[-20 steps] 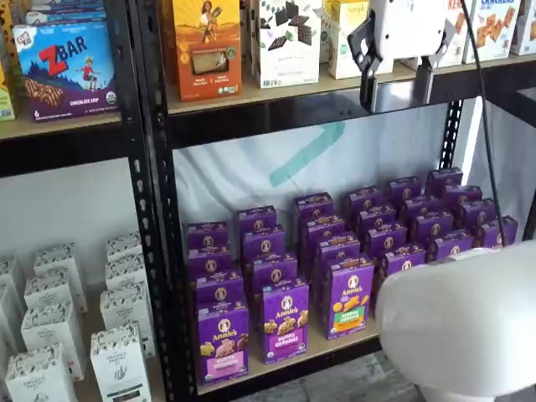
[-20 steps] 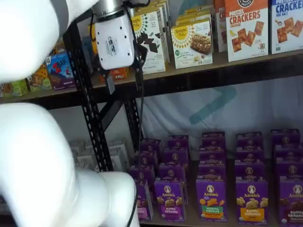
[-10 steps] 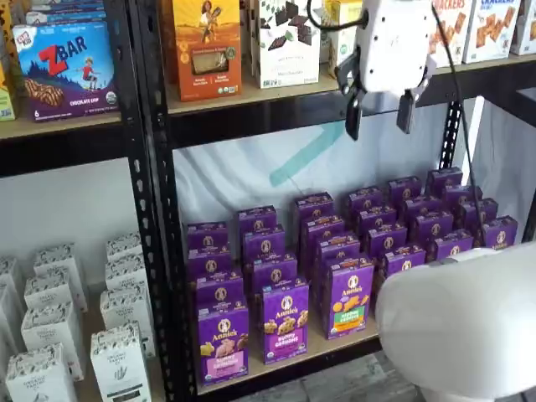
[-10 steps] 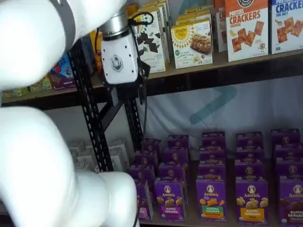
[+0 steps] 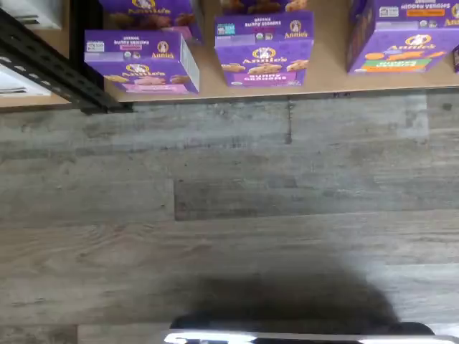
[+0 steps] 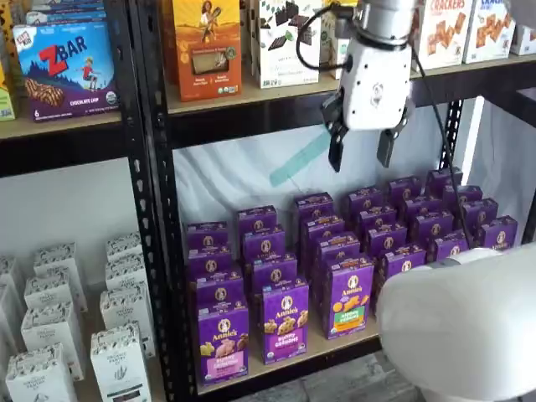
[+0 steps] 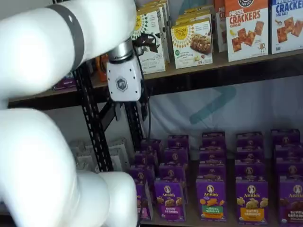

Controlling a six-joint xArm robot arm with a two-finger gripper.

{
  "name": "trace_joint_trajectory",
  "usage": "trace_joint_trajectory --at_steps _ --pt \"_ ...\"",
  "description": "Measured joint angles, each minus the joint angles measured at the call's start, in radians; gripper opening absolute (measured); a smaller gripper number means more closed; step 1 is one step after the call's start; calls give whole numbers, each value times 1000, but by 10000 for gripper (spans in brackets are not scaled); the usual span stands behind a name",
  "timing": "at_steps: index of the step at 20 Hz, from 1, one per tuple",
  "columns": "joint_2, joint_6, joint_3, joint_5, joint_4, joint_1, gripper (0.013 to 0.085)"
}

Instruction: Pick up the purple box with a pink patch in the middle, on the bottom shelf, the first box from the left

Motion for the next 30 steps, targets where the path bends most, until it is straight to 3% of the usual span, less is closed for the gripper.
trace_joint_trajectory --at_steps 11,22,30 --pt "53 95 160 -198 -73 88 850" --pt "156 132 299 -398 -70 127 850" --pt "319 184 351 -585 -96 165 850"
